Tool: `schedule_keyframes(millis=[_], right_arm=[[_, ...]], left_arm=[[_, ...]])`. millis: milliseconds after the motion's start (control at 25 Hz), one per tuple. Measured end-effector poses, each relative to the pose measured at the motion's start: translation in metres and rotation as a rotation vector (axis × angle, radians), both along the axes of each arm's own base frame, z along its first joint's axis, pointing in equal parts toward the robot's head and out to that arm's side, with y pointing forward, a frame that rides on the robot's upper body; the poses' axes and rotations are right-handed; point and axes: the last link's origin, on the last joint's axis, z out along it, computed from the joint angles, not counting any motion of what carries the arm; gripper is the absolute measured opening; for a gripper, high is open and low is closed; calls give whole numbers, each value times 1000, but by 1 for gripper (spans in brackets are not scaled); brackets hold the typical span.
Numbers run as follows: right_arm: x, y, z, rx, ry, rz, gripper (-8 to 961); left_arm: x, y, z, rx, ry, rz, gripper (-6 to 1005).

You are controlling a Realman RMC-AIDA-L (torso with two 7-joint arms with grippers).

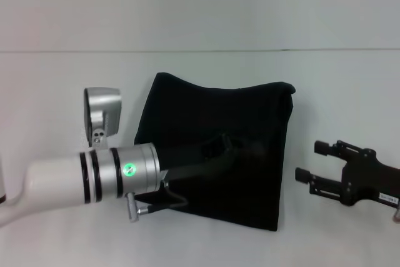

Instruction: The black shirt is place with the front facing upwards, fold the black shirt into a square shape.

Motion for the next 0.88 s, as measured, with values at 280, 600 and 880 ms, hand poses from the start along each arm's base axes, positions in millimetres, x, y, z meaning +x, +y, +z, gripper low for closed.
schedule_keyframes(millis=[280,600,880], right_arm=[[-19,21,-19,4,-12,46,826],[-36,50,-35,35,-66,52,826],[-41,67,-31,112,-57,9,826]], left_arm=[[0,1,13,34,-35,-37,26],[5,-1,22,39,-66,-91,26],[4,-6,29,33,-87,-127,30]])
